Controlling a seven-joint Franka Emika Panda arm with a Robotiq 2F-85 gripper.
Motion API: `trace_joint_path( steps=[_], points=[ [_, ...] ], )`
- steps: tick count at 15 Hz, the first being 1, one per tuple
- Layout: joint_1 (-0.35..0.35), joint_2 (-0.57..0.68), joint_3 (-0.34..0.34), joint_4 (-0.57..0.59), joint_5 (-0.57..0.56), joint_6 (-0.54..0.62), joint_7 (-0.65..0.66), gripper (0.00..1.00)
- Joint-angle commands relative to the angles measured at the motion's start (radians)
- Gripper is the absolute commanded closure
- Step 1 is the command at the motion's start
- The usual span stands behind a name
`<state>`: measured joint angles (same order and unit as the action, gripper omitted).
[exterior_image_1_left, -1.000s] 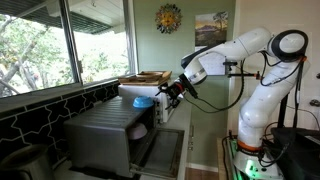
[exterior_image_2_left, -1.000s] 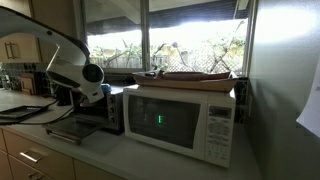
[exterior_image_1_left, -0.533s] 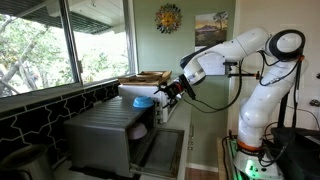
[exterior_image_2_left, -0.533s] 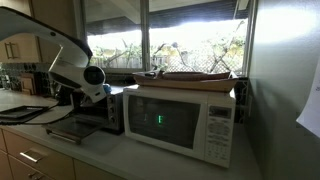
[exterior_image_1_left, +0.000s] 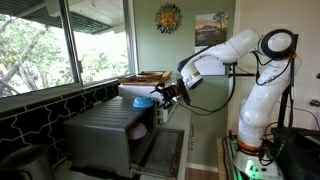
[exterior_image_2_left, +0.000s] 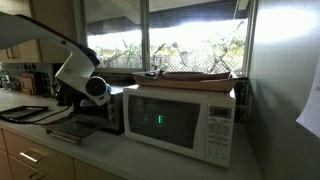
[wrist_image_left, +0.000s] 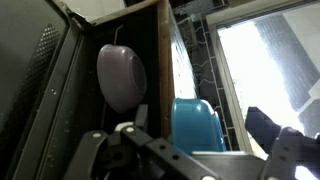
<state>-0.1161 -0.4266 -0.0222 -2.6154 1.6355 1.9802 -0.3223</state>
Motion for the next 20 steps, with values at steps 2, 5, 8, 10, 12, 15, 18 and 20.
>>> trace_joint_path(
  steps=[2, 5, 8, 10, 12, 15, 18, 20],
  points=[
    [0.01, 0.068, 0.019, 0.026, 0.136, 0.02, -0.12, 0.07],
    [0.008, 0.095, 0.027, 0.039, 0.184, 0.021, -0.159, 0.22],
    [0.006, 0.113, 0.03, 0.048, 0.204, 0.022, -0.182, 0.38],
    [0.006, 0.117, 0.03, 0.041, 0.201, 0.024, -0.185, 0.44],
    [0.005, 0.116, 0.031, 0.041, 0.199, 0.03, -0.181, 0.44],
    [0.004, 0.109, 0.03, 0.039, 0.195, 0.03, -0.172, 0.49],
    [-0.004, 0.086, 0.027, 0.034, 0.158, 0.037, -0.128, 0.61],
    [-0.01, 0.073, 0.023, 0.039, 0.144, 0.036, -0.114, 0.73]
  ],
)
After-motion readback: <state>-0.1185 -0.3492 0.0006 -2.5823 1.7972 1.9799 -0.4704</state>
